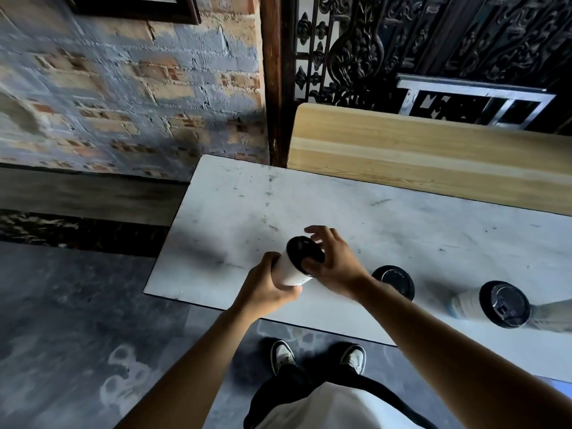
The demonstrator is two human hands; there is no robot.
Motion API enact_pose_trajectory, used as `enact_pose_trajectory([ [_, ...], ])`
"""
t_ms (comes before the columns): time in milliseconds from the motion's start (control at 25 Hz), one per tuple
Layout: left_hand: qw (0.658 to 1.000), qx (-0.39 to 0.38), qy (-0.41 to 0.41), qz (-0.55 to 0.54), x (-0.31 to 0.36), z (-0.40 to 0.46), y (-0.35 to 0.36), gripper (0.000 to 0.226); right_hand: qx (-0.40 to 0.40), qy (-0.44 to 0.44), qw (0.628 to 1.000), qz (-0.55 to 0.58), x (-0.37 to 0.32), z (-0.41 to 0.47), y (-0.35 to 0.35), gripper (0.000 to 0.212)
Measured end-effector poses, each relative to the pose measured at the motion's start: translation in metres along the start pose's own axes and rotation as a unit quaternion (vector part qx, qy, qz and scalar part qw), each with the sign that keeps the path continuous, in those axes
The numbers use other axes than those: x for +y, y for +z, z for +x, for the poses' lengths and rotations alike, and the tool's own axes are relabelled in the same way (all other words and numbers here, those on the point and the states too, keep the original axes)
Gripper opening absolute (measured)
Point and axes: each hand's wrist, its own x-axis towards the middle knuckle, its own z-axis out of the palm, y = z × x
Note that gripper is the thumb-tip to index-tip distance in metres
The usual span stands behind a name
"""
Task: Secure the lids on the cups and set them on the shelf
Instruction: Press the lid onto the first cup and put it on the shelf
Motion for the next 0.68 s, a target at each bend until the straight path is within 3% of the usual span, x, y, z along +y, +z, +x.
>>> enact_pose_trajectory([
  [200,0.999,0.016,0.033,0.041,0.040,-0.028,-0.014,0.057,-0.008,0.070,0.967,0.246,0.001,-0.005,-0.021,0.045],
  [600,0.980,-0.022,0.056,0.187,0.090,-0.041,-0.005,0.077,-0.015,0.073,0.939,0.335,0.014,-0.018,-0.026,0.043],
  [680,0.978,-0.019,0.051,0.200,0.095,-0.039,-0.002,0.072,-0.007,0.068,0.942,0.330,0.013,-0.021,-0.030,0.041],
])
